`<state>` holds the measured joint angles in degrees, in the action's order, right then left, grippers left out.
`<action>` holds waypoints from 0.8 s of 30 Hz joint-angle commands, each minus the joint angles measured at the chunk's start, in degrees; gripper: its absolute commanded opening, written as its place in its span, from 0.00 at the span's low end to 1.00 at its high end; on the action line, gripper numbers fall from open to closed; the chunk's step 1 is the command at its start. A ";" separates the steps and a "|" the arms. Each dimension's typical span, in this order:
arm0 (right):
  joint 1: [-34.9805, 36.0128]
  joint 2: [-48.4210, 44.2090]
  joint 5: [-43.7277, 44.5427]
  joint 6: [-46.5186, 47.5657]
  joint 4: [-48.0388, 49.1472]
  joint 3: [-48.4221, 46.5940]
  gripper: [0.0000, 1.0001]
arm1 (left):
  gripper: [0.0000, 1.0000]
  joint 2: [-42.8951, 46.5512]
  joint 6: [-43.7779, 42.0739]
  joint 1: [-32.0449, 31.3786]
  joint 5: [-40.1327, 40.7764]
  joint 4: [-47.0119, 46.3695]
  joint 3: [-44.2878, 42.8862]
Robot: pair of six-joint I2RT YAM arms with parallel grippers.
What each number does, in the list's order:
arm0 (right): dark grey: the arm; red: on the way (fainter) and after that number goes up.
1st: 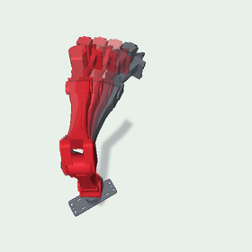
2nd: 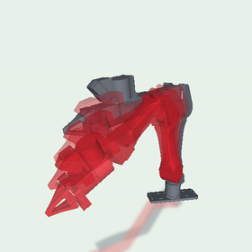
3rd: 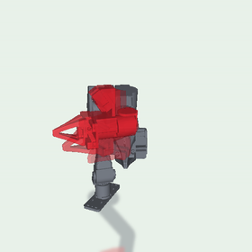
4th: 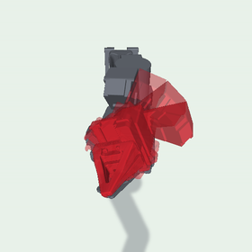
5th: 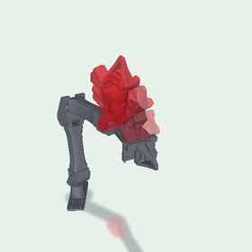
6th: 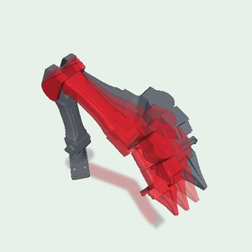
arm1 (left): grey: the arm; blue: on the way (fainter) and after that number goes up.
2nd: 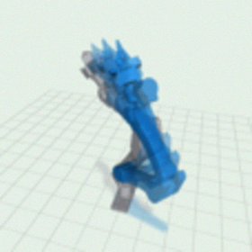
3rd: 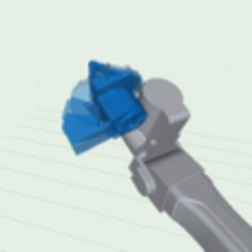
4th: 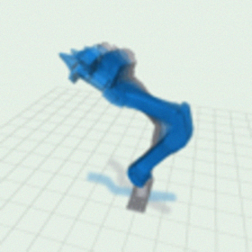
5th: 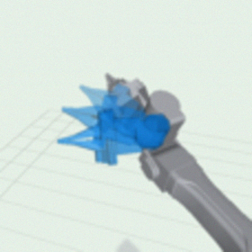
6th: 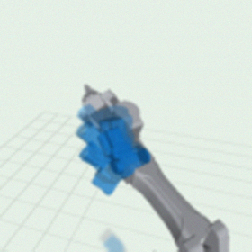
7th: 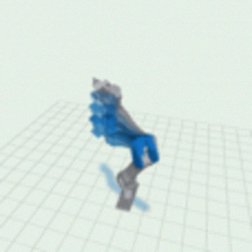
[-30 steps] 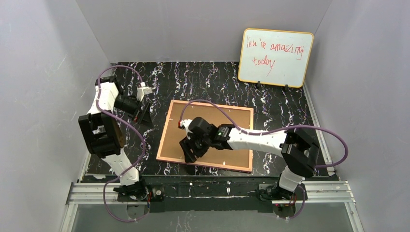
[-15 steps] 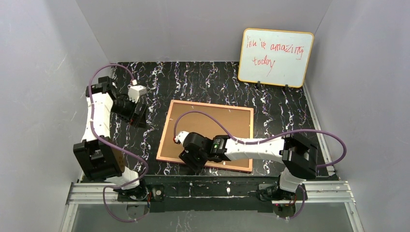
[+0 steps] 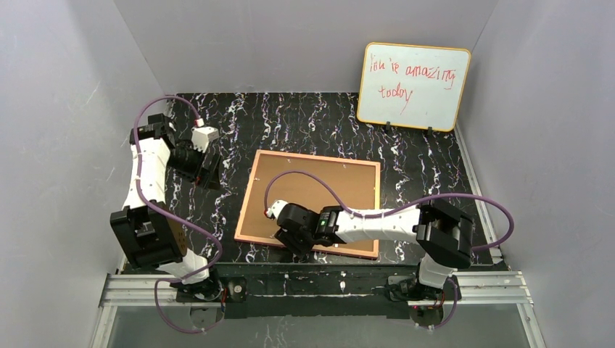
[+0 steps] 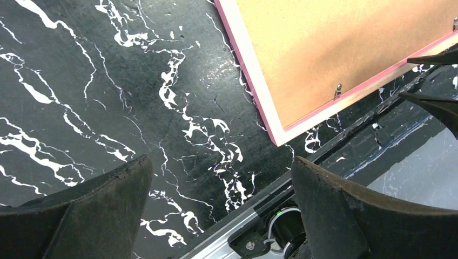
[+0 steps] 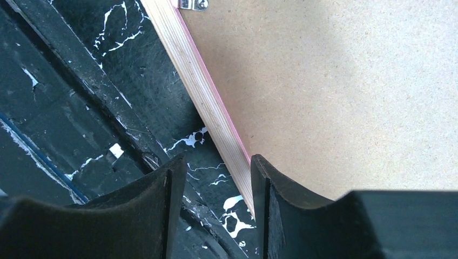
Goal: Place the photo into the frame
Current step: Turn over the photo frame at the center of the board.
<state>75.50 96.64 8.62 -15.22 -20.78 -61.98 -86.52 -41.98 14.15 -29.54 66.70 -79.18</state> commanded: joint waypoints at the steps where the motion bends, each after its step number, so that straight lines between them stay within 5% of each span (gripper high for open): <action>1: 0.33 0.20 1.92 0.33 2.35 1.21 0.54 | 0.98 0.80 -2.10 0.33 -3.41 3.77 1.17; 12: 0.81 2.66 2.72 0.57 2.73 0.36 0.44 | 0.98 1.96 -6.90 0.26 -2.34 5.22 5.11; 16: 1.37 2.74 4.35 0.93 2.22 -0.77 0.32 | 0.98 4.74 -9.83 0.25 -4.99 4.65 8.02; 24: 1.63 0.51 5.62 3.15 -1.76 -8.83 0.12 | 0.98 13.34 -28.80 0.21 -13.77 5.80 14.43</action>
<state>77.17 99.18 12.05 -12.08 -21.15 -63.72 -77.93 -58.17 14.15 -36.18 69.41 -66.48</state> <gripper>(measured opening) 0.291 0.981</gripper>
